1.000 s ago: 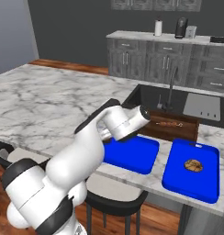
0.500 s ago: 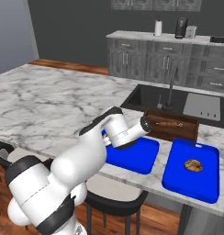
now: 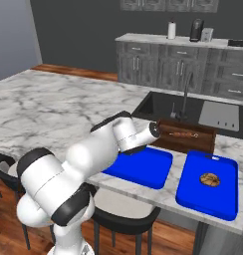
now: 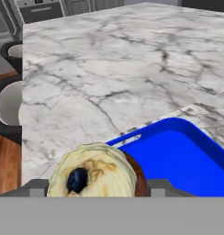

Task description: Take the cake and cupcake from the fridge and place them on the empty tray on the dining counter.

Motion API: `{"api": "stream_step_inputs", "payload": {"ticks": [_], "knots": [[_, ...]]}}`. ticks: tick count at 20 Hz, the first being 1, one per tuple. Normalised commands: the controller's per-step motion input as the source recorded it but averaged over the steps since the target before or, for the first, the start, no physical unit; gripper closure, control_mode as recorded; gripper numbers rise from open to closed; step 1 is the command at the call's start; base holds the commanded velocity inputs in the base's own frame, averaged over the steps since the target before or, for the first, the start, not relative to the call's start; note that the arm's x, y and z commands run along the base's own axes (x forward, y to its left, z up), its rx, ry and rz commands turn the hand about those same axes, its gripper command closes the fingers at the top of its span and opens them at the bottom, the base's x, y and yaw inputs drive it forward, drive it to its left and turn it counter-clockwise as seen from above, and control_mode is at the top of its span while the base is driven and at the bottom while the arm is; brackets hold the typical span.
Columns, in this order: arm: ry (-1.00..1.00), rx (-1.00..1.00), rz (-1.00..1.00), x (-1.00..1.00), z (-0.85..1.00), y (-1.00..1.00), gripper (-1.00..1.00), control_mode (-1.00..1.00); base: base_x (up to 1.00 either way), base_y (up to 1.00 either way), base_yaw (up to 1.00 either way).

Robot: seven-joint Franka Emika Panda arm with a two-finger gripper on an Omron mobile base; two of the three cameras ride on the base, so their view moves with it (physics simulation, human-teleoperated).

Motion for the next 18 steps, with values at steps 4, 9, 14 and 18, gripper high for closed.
{"api": "stream_step_inputs", "payload": {"ticks": [4, 9, 14, 18], "knots": [[0.0, 0.0, 0.0, 0.22, -0.27, 0.0, 1.0, -1.0, 0.0, 0.0, 0.0], [0.0, 0.0, 0.0, 0.26, -0.22, 0.0, 1.0, -1.0, 0.0, 0.0, 0.0], [0.0, 0.0, 0.0, 0.23, -0.17, 0.0, 1.0, -1.0, 0.0, 0.0, 0.0], [0.0, 0.0, 0.0, 0.14, -0.21, 0.0, 1.0, -1.0, 0.0, 0.0, 0.0]]}}
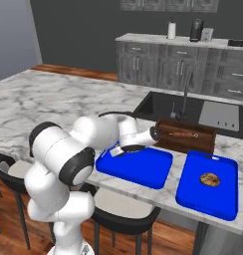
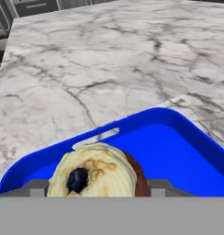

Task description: Take the cake and cupcake from the fridge and place them on the empty tray on the dining counter.

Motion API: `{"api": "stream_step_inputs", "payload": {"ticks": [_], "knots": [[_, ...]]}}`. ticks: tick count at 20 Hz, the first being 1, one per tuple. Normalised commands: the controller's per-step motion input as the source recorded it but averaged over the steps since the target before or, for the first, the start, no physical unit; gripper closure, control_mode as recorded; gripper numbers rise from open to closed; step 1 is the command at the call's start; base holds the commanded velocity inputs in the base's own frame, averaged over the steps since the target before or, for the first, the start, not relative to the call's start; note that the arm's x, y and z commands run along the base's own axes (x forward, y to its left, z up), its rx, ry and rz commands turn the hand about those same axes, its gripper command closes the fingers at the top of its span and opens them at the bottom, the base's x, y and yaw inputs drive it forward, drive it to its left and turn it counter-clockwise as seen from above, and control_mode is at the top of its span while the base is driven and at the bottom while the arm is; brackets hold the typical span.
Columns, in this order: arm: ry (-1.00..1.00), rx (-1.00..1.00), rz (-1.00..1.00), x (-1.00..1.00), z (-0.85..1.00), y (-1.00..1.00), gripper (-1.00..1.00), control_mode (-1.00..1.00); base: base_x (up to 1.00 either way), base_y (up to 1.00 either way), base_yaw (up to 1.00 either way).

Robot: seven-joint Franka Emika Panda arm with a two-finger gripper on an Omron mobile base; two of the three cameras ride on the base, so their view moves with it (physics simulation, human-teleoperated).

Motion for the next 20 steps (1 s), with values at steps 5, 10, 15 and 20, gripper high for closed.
{"api": "stream_step_inputs", "payload": {"ticks": [5, 10, 15, 20], "knots": [[0.0, 0.0, 0.0, 0.15, -0.21, 0.0, 1.0, -1.0, 0.0, 0.0, 0.0], [0.0, 0.0, 0.0, 0.13, -0.18, 0.0, 1.0, -1.0, 0.0, 0.0, 0.0], [0.0, 0.0, 0.0, 0.08, -0.18, 0.0, 1.0, -1.0, 0.0, 0.0, 0.0], [0.0, 0.0, 0.0, 0.1, -0.19, 0.0, 1.0, -1.0, 0.0, 0.0, 0.0]]}}
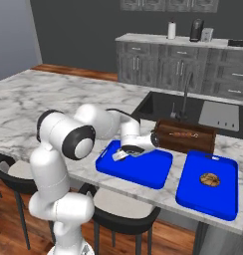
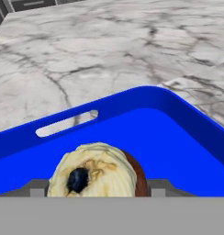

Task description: Take the cake and cupcake from the fridge and place them on the empty tray on the dining counter.

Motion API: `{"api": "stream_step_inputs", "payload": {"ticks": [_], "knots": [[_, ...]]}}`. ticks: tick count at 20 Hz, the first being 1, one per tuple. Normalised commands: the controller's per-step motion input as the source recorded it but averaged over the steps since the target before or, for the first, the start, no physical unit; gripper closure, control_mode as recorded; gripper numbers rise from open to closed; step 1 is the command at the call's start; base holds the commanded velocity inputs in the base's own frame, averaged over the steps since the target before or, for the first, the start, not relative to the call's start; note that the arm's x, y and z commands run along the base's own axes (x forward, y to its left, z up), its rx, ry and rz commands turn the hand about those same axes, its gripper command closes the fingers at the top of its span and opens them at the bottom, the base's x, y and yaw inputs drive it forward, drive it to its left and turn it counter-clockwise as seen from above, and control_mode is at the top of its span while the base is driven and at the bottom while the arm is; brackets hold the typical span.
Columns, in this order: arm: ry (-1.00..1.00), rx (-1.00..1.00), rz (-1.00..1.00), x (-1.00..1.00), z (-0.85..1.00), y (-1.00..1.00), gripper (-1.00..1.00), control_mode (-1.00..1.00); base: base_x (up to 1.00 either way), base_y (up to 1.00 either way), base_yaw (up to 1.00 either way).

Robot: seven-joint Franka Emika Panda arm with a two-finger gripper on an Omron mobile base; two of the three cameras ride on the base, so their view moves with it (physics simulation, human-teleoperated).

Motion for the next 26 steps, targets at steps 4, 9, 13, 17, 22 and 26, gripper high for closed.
{"api": "stream_step_inputs", "payload": {"ticks": [4, 9, 13, 17, 22, 26], "knots": [[0.0, 0.0, 0.0, 0.11, -0.17, 0.0, 1.0, -1.0, 0.0, 0.0, 0.0], [0.0, 0.0, 0.0, 0.06, -0.18, 0.0, 1.0, -1.0, 0.0, 0.0, 0.0], [0.0, 0.0, 0.0, 0.0, -0.2, 0.01, -1.0, -1.0, 0.0, 0.0, 0.0], [0.0, 0.0, 0.0, 0.0, -0.15, 0.03, -1.0, -1.0, 0.0, 0.0, 0.0], [0.0, 0.0, 0.0, 0.0, -0.13, 0.0, -1.0, -1.0, 0.0, 0.0, 0.0], [0.0, 0.0, 0.0, 0.0, -0.02, 0.0, -1.0, -1.0, 0.0, 0.0, 0.0]]}}
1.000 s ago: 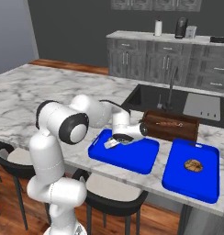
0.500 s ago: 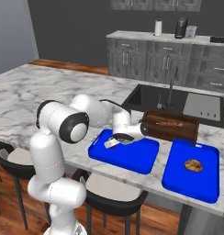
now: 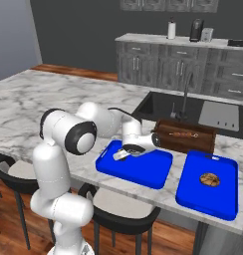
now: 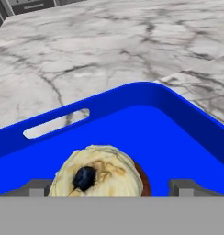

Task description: Take the cake and cupcake from the fridge and place them on the empty tray on the dining counter.

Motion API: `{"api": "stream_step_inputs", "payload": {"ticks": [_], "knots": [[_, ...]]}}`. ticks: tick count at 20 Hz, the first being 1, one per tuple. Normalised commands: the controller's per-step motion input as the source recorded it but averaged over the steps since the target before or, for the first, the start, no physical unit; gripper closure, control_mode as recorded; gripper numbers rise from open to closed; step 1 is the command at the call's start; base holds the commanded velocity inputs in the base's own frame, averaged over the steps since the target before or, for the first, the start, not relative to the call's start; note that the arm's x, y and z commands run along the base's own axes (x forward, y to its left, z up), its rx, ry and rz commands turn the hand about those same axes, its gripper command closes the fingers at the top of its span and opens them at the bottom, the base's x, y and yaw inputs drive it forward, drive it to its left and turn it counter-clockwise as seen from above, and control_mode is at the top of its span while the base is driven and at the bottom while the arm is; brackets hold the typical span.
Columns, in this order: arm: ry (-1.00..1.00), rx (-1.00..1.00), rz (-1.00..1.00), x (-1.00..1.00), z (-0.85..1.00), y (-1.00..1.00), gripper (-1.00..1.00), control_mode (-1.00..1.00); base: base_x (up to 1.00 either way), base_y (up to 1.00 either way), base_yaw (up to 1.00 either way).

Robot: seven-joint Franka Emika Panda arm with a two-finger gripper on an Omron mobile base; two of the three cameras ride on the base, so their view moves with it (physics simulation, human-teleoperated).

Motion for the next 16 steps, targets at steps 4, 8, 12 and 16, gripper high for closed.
{"api": "stream_step_inputs", "payload": {"ticks": [4, 8, 12, 16], "knots": [[0.0, 0.0, 0.0, 0.0, 0.0, 0.0, -1.0, -1.0, 0.0, 0.0, 0.0], [0.0, 0.0, 0.0, 0.0, 0.04, 0.0, -1.0, -1.0, 0.0, 0.0, 0.0], [0.0, 0.0, 0.0, 0.0, 0.2, 0.0, -1.0, -1.0, 0.0, 0.0, 0.0], [0.0, 0.0, 0.0, 0.0, 0.23, 0.0, -1.0, -1.0, 0.0, 0.0, 0.0]]}}
